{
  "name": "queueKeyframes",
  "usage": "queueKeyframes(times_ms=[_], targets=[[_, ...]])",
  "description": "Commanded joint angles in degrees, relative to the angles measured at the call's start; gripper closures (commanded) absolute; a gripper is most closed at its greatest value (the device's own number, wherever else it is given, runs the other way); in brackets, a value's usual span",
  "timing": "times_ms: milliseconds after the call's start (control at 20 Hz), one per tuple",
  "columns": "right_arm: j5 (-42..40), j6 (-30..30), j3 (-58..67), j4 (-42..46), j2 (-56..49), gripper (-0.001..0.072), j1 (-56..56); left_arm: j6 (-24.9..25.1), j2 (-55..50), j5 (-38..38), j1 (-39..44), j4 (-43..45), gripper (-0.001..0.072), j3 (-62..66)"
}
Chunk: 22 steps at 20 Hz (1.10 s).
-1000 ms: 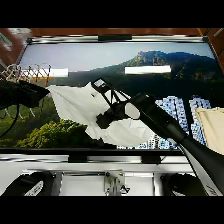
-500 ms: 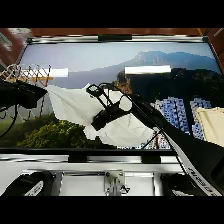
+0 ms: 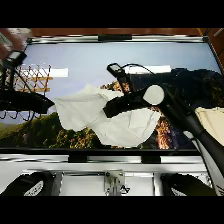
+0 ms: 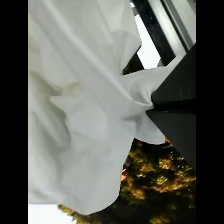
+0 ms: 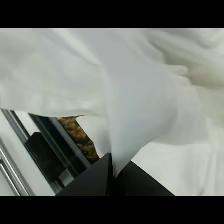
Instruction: Fold the shirts.
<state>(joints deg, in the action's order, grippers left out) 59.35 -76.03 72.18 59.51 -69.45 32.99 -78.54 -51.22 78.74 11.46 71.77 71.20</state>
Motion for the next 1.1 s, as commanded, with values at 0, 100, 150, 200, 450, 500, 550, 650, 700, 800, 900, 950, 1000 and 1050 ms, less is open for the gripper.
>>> queueKeyframes(times_ms=[0,100,150,200,450,500,550,650,700,800,900,950,1000,1050], targets=[[7.98,-14.1,0.0,10.12,4.61,0.064,-1.51,-0.55,-2.34,3.8,0.0,-4.46,0.0665,-4.48],[11.17,-18.47,0.0,9.68,2.91,0.064,-0.87,-0.57,-3.85,3.76,0.0,-5.44,0.0665,-7.23],[11.08,-20.26,0.0,10.12,1.7,0.064,-0.37,-0.55,-4.74,3.3,0.0,-5.38,0.0664,-8.39],[10.78,-21.88,0.0,10.56,0.11,0.064,0.15,-0.57,-5.66,2.01,-0.02,-5.38,0.0665,-9.29],[15.08,-22.64,0.22,13.44,-7.04,0.064,0.68,-0.59,-8.9,-10.58,-0.02,-8.26,0.0664,-9.6],[17.57,-22.4,1.62,15.98,-6.97,0.0641,0.68,-0.57,-8.9,-11.43,-0.02,-9.94,0.0664,-8.33],[20.92,-21.4,4.63,19.54,-6.73,0.0641,0.68,-0.48,-8.87,-11.74,-0.02,-12.31,0.0665,-6.14],[26.93,-19.87,14.16,29.73,-6.36,0.0641,0.68,2.03,-8.83,-12.09,-0.02,-18.01,0.0665,0.74],[27.67,-18.27,20.52,34.84,-5.86,0.064,0.68,3.21,-8.81,-12.63,-0.02,-21.55,0.0665,5.44],[24.85,-16.52,33.55,41.62,-4.59,0.0641,0.68,4.59,-8.79,-14.34,-0.02,-27.02,0.0665,16.13],[19.52,-14.25,45.18,44.7,-3.32,0.0641,0.7,4.66,-8.76,-17.29,-0.02,-28.33,0.0665,27.17],[15.89,-13.84,49.11,45.9,-2.25,0.064,0.7,5.49,-8.76,-19.02,-0.02,-28.3,0.0665,33.03],[11.45,-13.64,50.25,46.4,-0.44,0.064,0.7,6.56,-8.76,-20.81,-0.02,-28.28,0.0665,38.6],[6.75,-13.25,50.18,46.1,1.79,0.064,0.7,7.04,-8.76,-22.47,-0.02,-28.28,0.0665,43.23]])
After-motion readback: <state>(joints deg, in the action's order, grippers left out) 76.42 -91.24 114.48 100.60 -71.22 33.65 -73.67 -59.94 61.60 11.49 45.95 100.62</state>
